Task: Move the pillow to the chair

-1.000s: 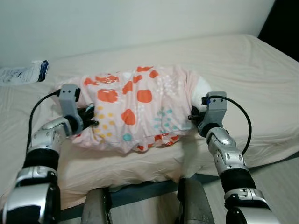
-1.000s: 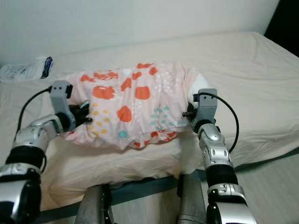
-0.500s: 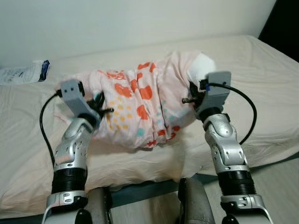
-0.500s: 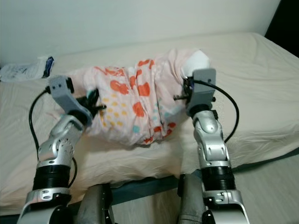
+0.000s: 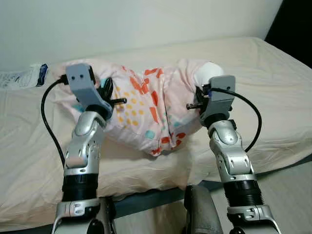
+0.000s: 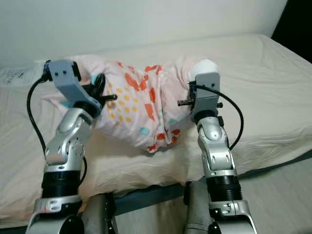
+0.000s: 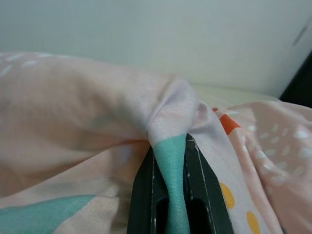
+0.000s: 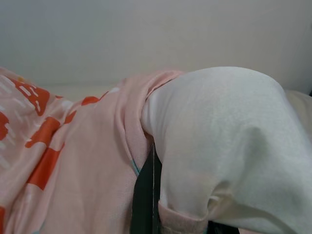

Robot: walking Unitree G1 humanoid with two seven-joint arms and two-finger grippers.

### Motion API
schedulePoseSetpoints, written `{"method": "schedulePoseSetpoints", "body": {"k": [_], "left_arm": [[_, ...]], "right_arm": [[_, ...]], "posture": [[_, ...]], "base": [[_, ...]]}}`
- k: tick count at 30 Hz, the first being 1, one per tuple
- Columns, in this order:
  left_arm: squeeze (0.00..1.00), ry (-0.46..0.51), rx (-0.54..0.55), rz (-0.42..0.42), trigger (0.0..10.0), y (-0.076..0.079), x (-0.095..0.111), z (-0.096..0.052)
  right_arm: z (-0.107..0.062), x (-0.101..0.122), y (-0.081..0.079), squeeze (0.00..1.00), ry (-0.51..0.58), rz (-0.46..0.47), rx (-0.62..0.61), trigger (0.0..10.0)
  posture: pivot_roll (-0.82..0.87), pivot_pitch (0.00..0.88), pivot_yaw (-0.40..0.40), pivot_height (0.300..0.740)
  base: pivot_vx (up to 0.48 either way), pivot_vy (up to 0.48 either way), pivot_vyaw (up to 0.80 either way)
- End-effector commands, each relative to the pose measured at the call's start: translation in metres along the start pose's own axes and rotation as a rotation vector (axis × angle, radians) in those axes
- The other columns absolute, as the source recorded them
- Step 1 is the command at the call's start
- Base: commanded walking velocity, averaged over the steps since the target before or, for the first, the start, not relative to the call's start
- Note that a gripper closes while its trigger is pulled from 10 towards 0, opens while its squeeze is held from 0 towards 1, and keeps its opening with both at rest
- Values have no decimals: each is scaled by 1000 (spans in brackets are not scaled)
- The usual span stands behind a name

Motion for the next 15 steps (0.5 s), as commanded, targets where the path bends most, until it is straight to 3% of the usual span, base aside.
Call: {"method": "schedulePoseSetpoints", "body": {"k": [1,6,9,15], "left_arm": [[0,38,-24,30,10000,8,8,-1],[0,20,-13,82,10000,8,4,-3],[0,57,-26,160,10000,12,8,-6],[0,63,13,179,10000,3,10,-6]], "right_arm": [[-1,18,-9,0,70,-6,30,10000],[-2,21,-12,0,76,15,35,10000],[-3,29,-9,0,120,19,22,10000],[-3,27,-8,0,108,28,19,10000]], "posture": [[17,60,17,543],[16,56,17,543],[16,58,17,543],[17,62,14,568]], "base": [[0,0,0],[0,0,0],[0,0,0],[0,0,0]]}}
Point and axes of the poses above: a point about 5 cm out from each wrist's last joint towards the gripper, its own z axis pointing out of the wrist towards the gripper, its own x axis along the axis of the wrist's last joint, y = z × x, the point moved 6 cm from there along z, pointing out of the wrist towards the gripper, and after that the axes turned 11 degrees about -z, right-handed, at the moved point
